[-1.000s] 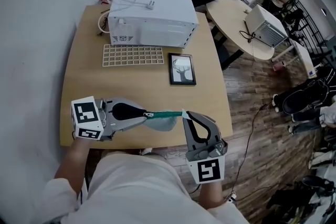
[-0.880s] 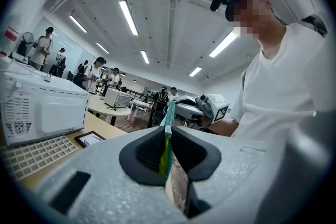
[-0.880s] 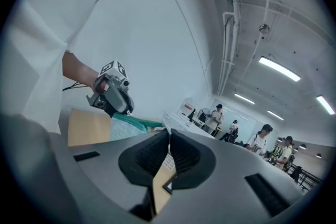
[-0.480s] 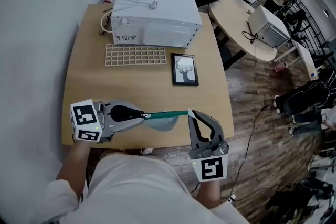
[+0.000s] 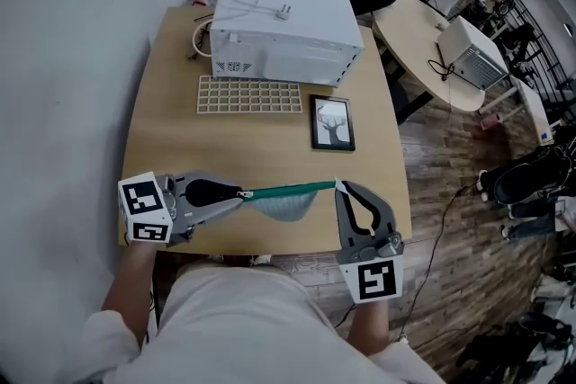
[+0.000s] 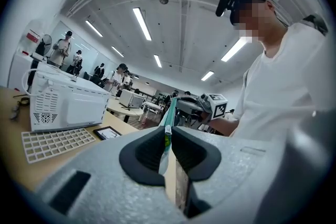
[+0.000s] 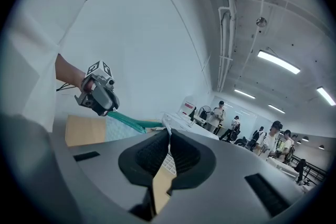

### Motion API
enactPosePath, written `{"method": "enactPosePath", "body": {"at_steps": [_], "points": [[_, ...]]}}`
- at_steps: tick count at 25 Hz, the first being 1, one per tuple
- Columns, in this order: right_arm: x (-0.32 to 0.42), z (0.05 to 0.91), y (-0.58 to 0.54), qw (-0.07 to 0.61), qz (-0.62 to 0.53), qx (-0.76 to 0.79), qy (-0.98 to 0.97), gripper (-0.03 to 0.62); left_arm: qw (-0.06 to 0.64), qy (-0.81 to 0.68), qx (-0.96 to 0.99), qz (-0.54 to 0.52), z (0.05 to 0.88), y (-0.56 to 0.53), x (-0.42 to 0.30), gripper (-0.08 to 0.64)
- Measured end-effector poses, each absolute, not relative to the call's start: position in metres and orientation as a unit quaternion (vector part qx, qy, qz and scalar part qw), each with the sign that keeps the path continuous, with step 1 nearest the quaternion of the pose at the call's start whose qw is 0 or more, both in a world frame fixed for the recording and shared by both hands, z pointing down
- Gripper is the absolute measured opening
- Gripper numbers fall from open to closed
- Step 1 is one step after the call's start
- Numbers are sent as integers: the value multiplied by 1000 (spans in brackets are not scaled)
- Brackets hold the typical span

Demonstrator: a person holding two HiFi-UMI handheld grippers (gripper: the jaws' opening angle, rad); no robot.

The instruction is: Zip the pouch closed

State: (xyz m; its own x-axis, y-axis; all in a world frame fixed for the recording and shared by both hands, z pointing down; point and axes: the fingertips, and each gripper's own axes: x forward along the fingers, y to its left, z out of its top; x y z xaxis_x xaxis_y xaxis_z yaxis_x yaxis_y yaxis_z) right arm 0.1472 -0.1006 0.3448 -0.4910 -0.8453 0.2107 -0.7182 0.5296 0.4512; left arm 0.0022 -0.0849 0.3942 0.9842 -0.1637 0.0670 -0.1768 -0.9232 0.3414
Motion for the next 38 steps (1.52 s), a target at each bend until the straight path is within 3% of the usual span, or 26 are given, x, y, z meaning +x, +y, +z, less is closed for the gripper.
{"method": "enactPosePath", "body": {"at_steps": [16,28,38], "points": [[99,345,-108,217,-155,424,-866,14,180,-127,975,-2,394,-78,-52,44],[115,357,-96,245,-142,468,-837,12,189,-80,979,5,408,-81,-44,44],[120,362,-90,229,-115,500,-827,14,190,-54,980,17,418,-93,-35,44]]}}
